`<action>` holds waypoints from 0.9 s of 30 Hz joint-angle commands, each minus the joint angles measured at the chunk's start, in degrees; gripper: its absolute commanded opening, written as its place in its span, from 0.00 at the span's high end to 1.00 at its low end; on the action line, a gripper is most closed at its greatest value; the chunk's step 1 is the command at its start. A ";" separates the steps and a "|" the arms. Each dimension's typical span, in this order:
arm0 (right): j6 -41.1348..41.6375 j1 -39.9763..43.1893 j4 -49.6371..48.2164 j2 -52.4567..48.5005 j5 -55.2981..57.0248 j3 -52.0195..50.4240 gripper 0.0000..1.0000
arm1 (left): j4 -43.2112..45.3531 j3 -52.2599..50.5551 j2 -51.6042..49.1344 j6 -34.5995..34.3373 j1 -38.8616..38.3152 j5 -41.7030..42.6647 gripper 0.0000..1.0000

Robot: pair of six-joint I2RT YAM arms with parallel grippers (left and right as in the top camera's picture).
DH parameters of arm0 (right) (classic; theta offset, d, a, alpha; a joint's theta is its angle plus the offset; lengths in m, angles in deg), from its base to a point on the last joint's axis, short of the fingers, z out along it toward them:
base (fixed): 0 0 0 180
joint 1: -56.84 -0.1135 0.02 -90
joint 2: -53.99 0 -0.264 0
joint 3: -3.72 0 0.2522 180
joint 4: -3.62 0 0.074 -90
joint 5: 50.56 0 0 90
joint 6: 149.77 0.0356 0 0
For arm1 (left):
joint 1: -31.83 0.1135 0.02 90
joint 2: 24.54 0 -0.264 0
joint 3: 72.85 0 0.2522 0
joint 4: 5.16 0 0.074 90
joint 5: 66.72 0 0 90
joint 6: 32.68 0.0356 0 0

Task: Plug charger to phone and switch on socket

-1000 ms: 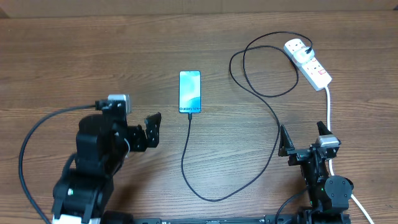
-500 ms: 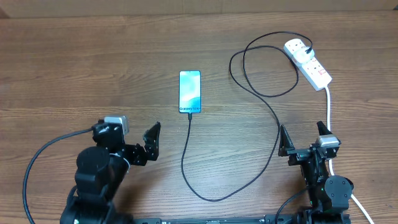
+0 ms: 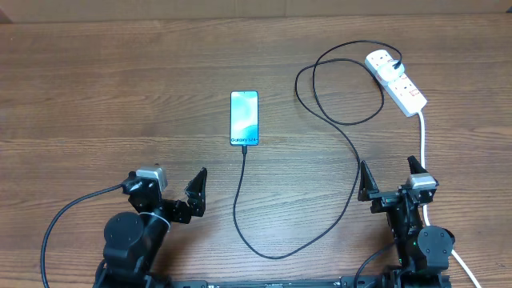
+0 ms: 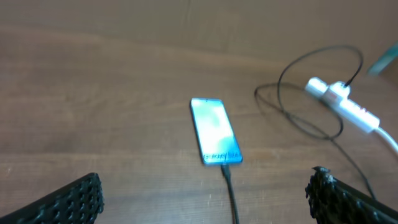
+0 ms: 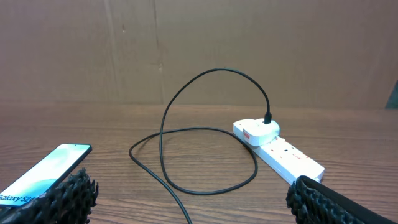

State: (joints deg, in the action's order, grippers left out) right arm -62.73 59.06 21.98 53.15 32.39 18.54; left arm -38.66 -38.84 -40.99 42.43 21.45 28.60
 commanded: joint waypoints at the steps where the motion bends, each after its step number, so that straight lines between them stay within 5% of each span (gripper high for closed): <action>1: -0.13 0.11 -0.22 0.68 0.57 -0.57 0.00 | 3.61 -3.17 2.49 0.02 0.22 0.09 0.00; 27: -0.13 0.11 -0.22 0.68 0.57 -0.57 0.00 | 7.52 -10.38 10.27 -1.51 2.12 -2.78 0.00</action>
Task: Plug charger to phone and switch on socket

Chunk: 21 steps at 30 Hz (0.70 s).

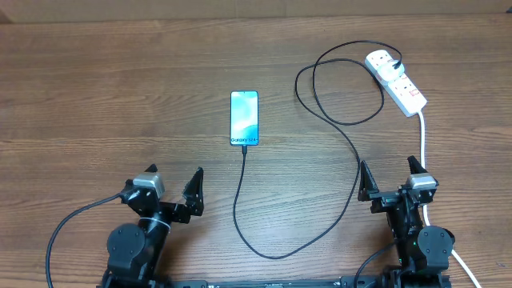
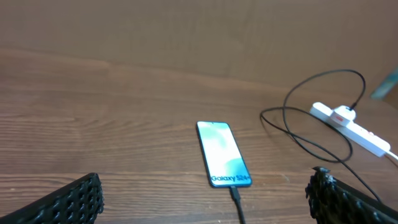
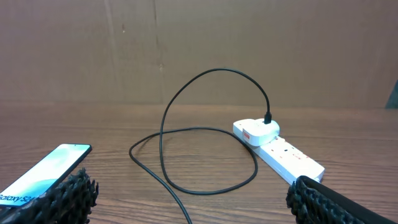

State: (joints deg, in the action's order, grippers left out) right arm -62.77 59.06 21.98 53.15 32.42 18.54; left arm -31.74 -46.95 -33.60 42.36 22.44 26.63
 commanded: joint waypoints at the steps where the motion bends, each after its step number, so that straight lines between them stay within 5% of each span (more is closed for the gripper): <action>1: -0.09 0.11 -0.22 0.68 0.55 -0.57 0.00 | 1.09 -3.06 3.89 -1.88 1.36 -0.79 0.00; 14: -0.09 0.11 -0.22 0.68 0.55 -0.57 0.00 | 15.72 -11.56 8.87 -2.19 2.43 -2.34 0.00; 21: -0.09 0.11 -0.22 0.68 0.55 -0.57 0.00 | 16.28 -11.87 8.87 -1.75 2.45 -10.47 0.00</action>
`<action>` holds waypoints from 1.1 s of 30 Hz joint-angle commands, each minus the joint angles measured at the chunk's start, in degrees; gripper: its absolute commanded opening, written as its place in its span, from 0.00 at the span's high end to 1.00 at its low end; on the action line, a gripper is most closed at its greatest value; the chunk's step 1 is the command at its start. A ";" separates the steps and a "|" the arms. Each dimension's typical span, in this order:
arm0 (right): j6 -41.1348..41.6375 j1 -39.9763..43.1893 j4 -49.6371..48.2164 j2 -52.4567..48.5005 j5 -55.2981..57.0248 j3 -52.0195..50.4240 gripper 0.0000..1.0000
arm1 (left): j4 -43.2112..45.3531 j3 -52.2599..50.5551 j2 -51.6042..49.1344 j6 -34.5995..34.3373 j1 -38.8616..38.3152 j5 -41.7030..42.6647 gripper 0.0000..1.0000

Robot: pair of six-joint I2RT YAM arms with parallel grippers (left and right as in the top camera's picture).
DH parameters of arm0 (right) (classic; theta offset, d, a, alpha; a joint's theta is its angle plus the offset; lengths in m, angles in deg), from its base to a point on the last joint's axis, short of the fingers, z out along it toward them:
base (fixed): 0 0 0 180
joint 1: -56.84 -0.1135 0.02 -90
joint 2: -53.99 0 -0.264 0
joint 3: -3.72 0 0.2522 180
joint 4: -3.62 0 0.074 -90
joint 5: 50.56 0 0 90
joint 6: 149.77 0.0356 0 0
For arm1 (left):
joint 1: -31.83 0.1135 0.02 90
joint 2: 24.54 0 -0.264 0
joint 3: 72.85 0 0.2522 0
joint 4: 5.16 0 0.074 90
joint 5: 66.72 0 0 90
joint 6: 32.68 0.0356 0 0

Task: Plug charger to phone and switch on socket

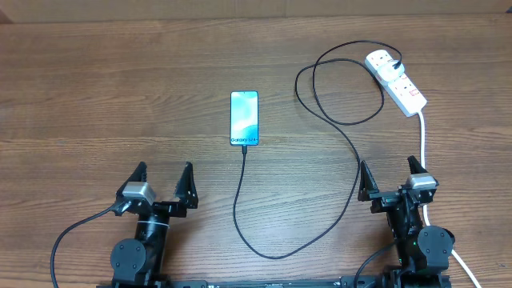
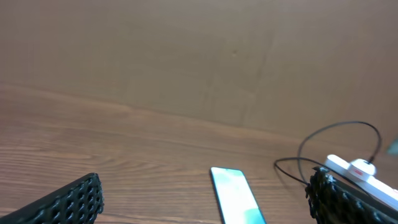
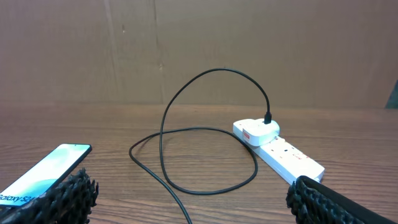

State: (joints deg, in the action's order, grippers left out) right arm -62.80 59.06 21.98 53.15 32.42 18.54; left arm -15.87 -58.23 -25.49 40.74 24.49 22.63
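Observation:
A phone (image 1: 245,118) (image 2: 237,201) (image 3: 42,173) with a lit blue screen lies face up mid-table. A black charger cable (image 1: 268,240) (image 3: 186,155) runs from the phone's near end in a long loop to a white adapter (image 1: 383,61) (image 3: 259,131) in the white socket strip (image 1: 400,82) (image 3: 287,157) (image 2: 364,174) at the far right. My left gripper (image 1: 164,182) (image 2: 205,202) stands open near the front edge, left of the cable. My right gripper (image 1: 392,178) (image 3: 189,196) stands open at the front right, empty.
The socket strip's white lead (image 1: 423,144) runs down the right side past my right gripper. A brown cardboard wall (image 3: 199,50) backs the table's far edge. Bare wood (image 1: 104,96) fills the left half of the table.
My left gripper has drawn back toward the front edge and turned to face straight ahead; its camera now sees more wall and less table. The right arm, phone and cable are unchanged.
The phone lay lit with the cable in its near end throughout, and the adapter sat in the strip. My left gripper stood angled toward the phone, then lower and nearer the edge, and now squared at the front left. The right arm stayed still.

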 commanded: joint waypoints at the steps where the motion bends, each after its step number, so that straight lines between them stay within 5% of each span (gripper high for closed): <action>1: -0.07 0.11 -0.22 0.68 0.55 -0.57 0.00 | 0.20 -0.59 0.76 -0.11 0.39 -8.11 0.00; 17: -0.07 0.11 -0.22 0.68 0.55 -0.57 0.00 | -6.69 -0.59 0.79 14.62 0.39 -8.26 0.00; 33: -0.07 0.11 -0.22 0.68 0.55 -0.57 0.00 | -6.88 -0.59 0.79 15.19 0.39 -7.82 0.00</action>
